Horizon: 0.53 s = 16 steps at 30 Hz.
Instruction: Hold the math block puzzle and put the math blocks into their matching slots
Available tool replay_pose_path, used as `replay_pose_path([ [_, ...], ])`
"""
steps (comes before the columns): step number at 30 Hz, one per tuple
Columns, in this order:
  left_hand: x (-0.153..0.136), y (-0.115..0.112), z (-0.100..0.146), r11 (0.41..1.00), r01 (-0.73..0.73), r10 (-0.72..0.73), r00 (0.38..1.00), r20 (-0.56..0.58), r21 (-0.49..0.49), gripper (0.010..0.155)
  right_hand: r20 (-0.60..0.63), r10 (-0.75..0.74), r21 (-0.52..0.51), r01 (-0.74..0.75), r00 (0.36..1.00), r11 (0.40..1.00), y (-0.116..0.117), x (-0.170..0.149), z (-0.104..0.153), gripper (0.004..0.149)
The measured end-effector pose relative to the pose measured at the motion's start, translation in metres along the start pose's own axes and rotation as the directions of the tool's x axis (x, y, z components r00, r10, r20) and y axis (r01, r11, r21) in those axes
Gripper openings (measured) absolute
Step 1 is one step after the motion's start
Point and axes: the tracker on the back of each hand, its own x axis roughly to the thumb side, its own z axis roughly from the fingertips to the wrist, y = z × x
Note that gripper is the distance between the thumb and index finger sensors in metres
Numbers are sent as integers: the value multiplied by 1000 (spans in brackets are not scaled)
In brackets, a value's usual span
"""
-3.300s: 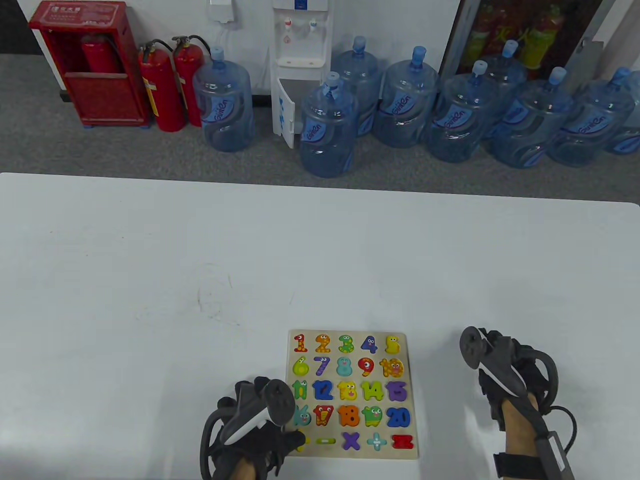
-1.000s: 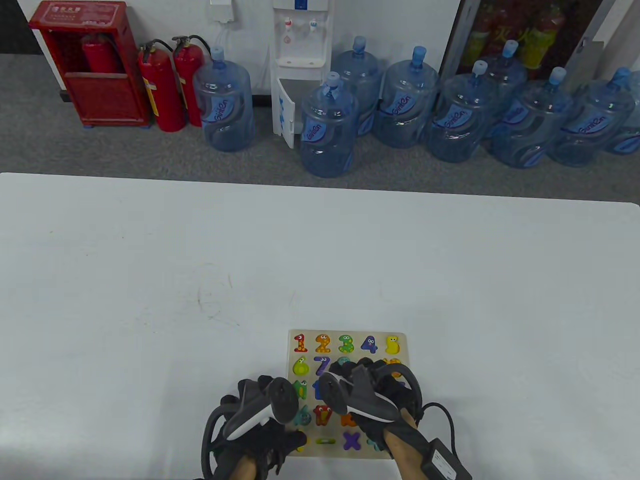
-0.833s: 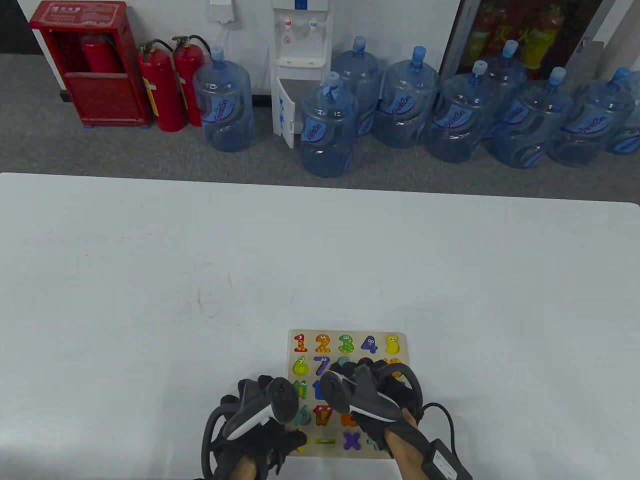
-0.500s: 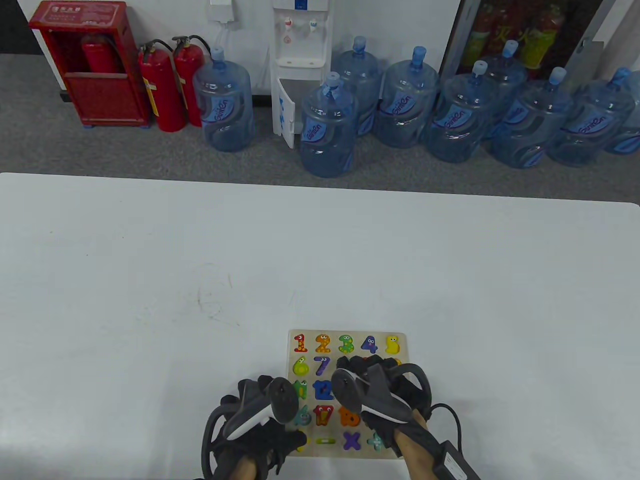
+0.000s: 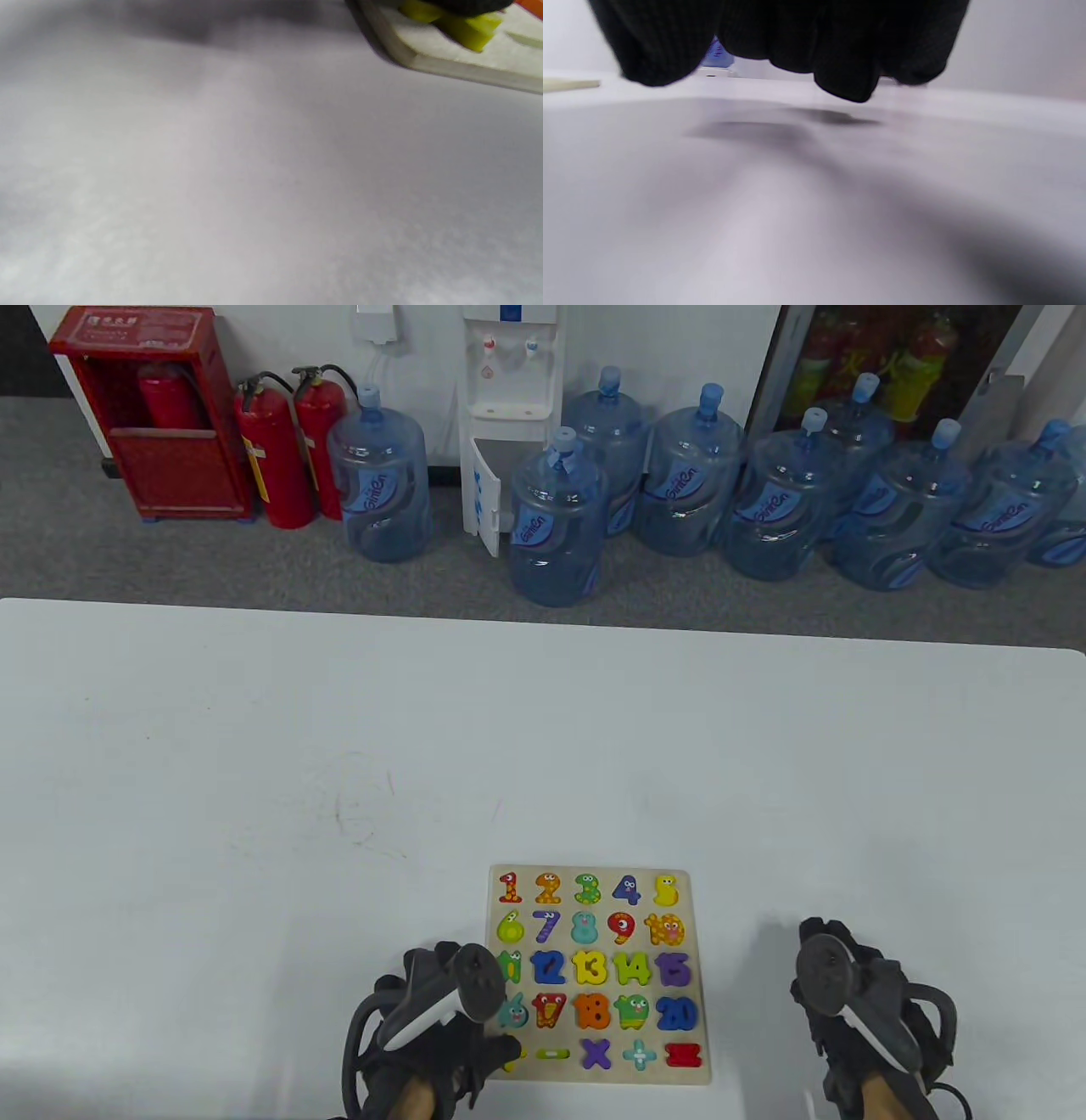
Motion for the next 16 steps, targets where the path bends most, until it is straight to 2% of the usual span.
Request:
replay_pose_path([
  [2,0,0,0,1000,1,-1,1000,0,0,94,19,-70,32,69,997,997,1,-1,1,71],
  [6,-1,0,0,1000,2,-2,1000,1,1,94,63,-30,3,30,998,1000,-1,12,5,72],
  [16,-1,0,0,1000,1,-1,1000,4,3,94,68,-41,32,38,997,999,-1,14,6,73],
])
